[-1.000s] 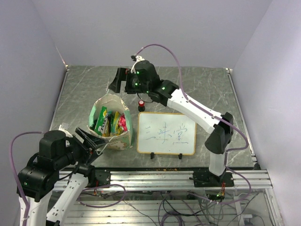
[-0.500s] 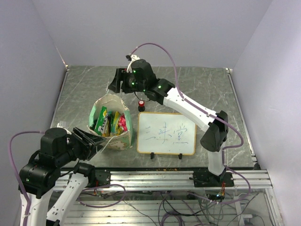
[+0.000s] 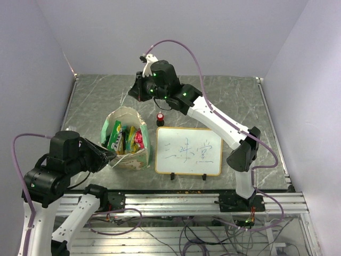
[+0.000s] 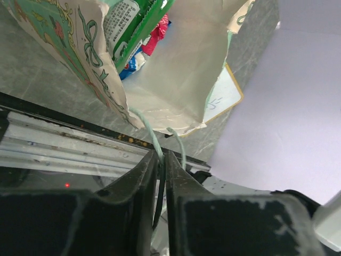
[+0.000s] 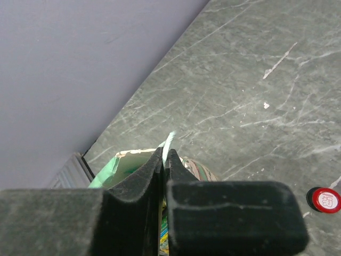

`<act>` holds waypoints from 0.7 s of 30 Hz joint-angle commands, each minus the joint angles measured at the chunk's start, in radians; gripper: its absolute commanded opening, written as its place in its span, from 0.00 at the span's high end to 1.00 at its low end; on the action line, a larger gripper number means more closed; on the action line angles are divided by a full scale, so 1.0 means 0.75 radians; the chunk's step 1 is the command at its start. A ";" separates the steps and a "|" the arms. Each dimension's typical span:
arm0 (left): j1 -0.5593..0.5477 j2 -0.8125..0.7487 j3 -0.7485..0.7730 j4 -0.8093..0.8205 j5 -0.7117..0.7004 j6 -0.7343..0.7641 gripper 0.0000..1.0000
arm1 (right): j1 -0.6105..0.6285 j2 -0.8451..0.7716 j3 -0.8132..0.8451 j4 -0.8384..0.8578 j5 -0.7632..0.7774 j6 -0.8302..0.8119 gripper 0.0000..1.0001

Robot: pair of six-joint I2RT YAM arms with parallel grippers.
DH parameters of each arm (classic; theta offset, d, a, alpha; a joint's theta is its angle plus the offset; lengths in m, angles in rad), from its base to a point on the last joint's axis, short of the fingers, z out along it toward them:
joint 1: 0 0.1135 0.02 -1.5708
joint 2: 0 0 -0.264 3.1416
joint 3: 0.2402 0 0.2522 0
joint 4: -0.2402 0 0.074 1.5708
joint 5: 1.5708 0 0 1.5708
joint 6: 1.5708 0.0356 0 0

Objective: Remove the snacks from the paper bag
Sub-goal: Adjust the paper bag at the center of the board.

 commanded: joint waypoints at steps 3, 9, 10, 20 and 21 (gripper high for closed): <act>-0.002 0.035 0.062 -0.064 -0.102 0.069 0.89 | -0.004 -0.015 0.015 -0.019 -0.038 -0.068 1.00; -0.003 0.106 0.175 -0.047 -0.221 0.078 0.93 | -0.004 -0.046 0.000 -0.015 -0.095 -0.071 1.00; -0.003 0.138 0.217 -0.060 -0.242 0.075 0.93 | -0.005 -0.051 0.005 -0.025 -0.091 -0.069 1.00; -0.003 0.616 0.754 -0.135 -0.528 0.313 0.93 | 0.004 -0.186 -0.105 -0.045 -0.142 0.008 1.00; -0.003 0.658 0.798 -0.137 -0.551 0.342 0.93 | 0.004 -0.202 -0.114 -0.055 -0.140 0.008 1.00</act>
